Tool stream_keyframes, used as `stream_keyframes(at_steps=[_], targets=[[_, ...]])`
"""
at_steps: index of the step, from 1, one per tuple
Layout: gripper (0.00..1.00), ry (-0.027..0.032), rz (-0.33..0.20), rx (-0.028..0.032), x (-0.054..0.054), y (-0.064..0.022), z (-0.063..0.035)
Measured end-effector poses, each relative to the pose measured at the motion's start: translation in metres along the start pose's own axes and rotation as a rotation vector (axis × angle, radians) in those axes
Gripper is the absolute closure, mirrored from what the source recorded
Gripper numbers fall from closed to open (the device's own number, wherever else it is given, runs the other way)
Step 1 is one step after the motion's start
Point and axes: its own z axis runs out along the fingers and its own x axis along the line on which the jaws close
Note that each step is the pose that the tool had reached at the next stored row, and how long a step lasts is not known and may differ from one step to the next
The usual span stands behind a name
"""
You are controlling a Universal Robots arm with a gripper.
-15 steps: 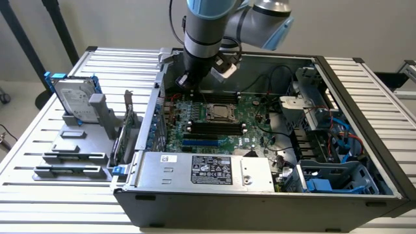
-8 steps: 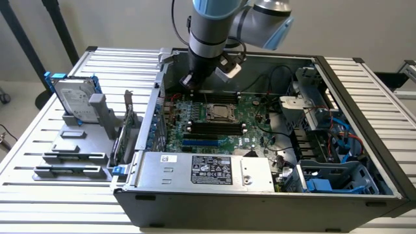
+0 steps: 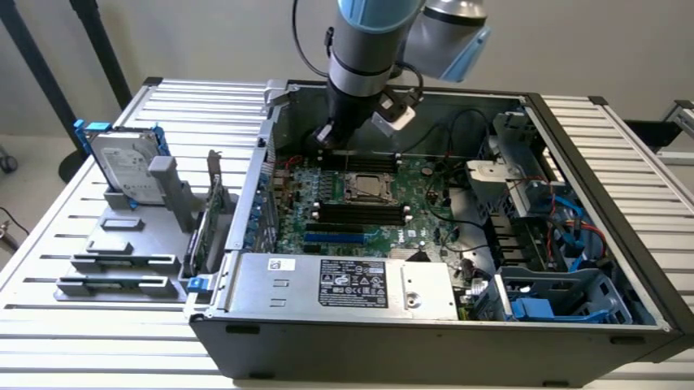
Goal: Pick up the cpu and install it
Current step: 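Install the first cpu locking lever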
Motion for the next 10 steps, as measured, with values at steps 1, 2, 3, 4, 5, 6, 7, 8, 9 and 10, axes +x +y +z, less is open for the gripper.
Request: stream_keyframes(at_steps=[1,2,3,4,5,6,7,8,9,10], targets=[[0.89,0.0008,0.000,-0.0009,0.0012,0.0013,-0.0002],[0.89,0.0017,0.001,-0.0018,0.0023,0.0026,-0.0003],[0.89,0.0025,0.001,-0.0027,0.0035,0.0039,-0.0005],[0.89,0.0034,0.001,-0.0038,0.0045,0.0050,-0.0006],[0.89,0.0045,0.002,-0.0053,0.0051,0.0056,-0.0006],[0.89,0.0058,0.002,-0.0081,0.0054,0.0061,-0.0003],[0.89,0.0073,0.002,-0.0127,0.0055,0.0064,0.0001],[0.89,0.0081,0.002,-0.0184,0.0055,0.0067,0.0004],[0.89,0.0087,0.002,-0.0250,0.0055,0.0070,0.0008],[0.89,0.0090,0.002,-0.0326,0.0055,0.0071,0.0011]])
